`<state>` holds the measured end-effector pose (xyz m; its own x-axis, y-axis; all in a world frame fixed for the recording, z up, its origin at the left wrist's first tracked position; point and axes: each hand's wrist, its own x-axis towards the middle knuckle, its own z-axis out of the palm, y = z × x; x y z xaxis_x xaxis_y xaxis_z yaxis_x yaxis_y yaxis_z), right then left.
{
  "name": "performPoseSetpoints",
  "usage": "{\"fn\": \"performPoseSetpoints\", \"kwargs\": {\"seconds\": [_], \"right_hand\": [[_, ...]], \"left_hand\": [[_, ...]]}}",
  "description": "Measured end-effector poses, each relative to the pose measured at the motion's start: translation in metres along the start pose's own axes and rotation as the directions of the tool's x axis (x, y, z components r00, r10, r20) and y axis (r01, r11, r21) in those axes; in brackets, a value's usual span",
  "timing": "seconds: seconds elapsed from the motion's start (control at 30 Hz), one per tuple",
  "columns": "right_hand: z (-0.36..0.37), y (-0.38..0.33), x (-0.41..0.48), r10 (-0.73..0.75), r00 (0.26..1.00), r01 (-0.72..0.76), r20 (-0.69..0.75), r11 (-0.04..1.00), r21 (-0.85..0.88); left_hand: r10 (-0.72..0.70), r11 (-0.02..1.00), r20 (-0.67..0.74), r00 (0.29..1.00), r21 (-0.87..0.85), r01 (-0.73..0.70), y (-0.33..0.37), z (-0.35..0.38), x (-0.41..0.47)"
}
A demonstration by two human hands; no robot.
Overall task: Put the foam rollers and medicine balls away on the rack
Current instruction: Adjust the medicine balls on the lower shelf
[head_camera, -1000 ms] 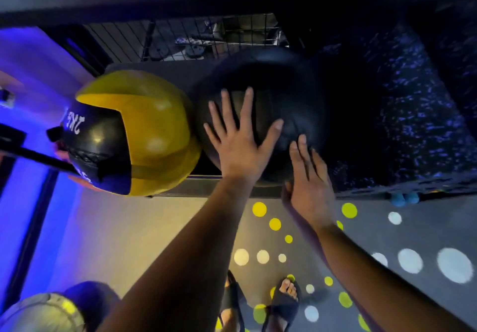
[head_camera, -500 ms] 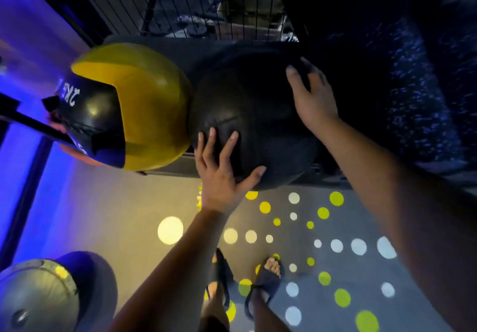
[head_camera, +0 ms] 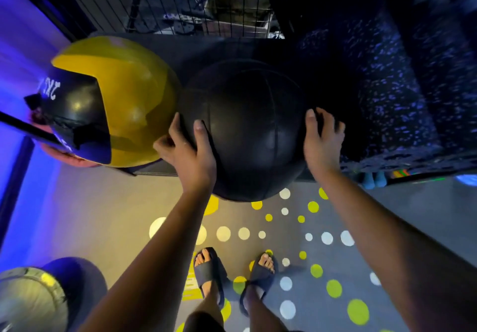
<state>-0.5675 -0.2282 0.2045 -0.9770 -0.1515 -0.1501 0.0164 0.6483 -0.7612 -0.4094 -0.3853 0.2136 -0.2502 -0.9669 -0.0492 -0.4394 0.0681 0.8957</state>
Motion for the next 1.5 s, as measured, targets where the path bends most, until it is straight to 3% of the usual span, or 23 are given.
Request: {"fn": "performPoseSetpoints", "kwargs": {"seconds": [0.07, 0.1, 0.2, 0.27, 0.33, 0.4, 0.47, 0.53, 0.67, 0.9, 0.97, 1.07, 1.2, 1.27, 1.4, 1.5], "right_hand": [[0.0, -0.006, 0.009, 0.201, 0.956, -0.207, 0.212, 0.978, 0.008], [0.003, -0.014, 0.009, 0.213, 0.942, -0.231, 0.261, 0.972, 0.042], [0.009, -0.036, 0.01, 0.156, 0.966, -0.184, 0.207, 0.975, 0.124], [0.009, -0.039, 0.019, 0.15, 0.979, -0.172, 0.136, 0.971, 0.165], [0.007, -0.039, 0.032, 0.214, 0.973, -0.231, 0.091, 0.937, 0.26], [0.005, -0.043, 0.044, 0.289, 0.951, -0.309, 0.109, 0.878, 0.366], [0.008, -0.047, 0.057, 0.351, 0.921, -0.389, 0.17, 0.805, 0.448], [0.012, -0.048, 0.067, 0.422, 0.884, -0.462, 0.203, 0.715, 0.526], [0.02, -0.056, 0.081, 0.488, 0.858, -0.441, 0.159, 0.544, 0.714], [0.021, -0.089, 0.09, 0.477, 0.856, -0.48, 0.199, 0.592, 0.648], [0.022, -0.094, 0.088, 0.475, 0.869, -0.448, 0.141, 0.63, 0.634], [0.018, -0.101, 0.074, 0.323, 0.939, -0.208, -0.12, 0.809, 0.55], [0.024, -0.12, 0.032, -0.105, 0.955, 0.155, -0.278, 0.974, 0.165], [0.042, -0.115, 0.003, -0.257, 0.925, 0.264, -0.28, 0.964, -0.015], [0.099, -0.087, -0.052, -0.585, 0.803, 0.587, -0.113, 0.809, -0.026], [0.103, -0.09, -0.073, -0.657, 0.753, 0.657, -0.007, 0.753, 0.041]], "left_hand": [[-0.018, 0.998, 0.028, 0.999, 0.055, 0.016, 0.012, 0.003, 0.022], [-0.057, 0.995, 0.055, 0.997, 0.089, 0.052, 0.021, 0.005, 0.04], [-0.115, 0.968, 0.169, 0.979, 0.239, 0.072, 0.045, 0.006, 0.099], [-0.034, 0.949, 0.219, 0.975, 0.312, -0.036, 0.054, 0.006, 0.113], [0.111, 0.939, 0.281, 0.953, 0.285, -0.193, 0.056, 0.009, 0.097], [0.155, 0.944, 0.329, 0.931, 0.228, -0.238, 0.051, 0.014, 0.07], [-0.013, 0.983, 0.338, 0.941, 0.176, -0.05, 0.037, 0.02, 0.054], [-0.239, 0.971, 0.357, 0.903, 0.115, 0.211, 0.023, 0.025, 0.047], [-0.359, 0.925, 0.353, 0.864, 0.011, 0.38, 0.014, 0.037, 0.045], [-0.432, 0.871, 0.371, 0.822, -0.065, 0.487, 0.019, 0.038, 0.062], [-0.485, 0.839, 0.337, 0.807, -0.079, 0.538, 0.02, 0.04, 0.055], [-0.574, 0.736, 0.333, 0.748, -0.19, 0.65, 0.019, 0.045, 0.048], [-0.577, 0.732, 0.402, 0.711, -0.132, 0.669, 0.001, 0.051, 0.06], [-0.517, 0.821, 0.375, 0.77, -0.036, 0.569, -0.008, 0.051, 0.074], [-0.406, 0.908, 0.243, 0.881, -0.001, 0.419, 0.01, 0.024, 0.085], [-0.106, 0.99, 0.295, 0.95, -0.057, 0.128, 0.03, -0.006, 0.076]]}}
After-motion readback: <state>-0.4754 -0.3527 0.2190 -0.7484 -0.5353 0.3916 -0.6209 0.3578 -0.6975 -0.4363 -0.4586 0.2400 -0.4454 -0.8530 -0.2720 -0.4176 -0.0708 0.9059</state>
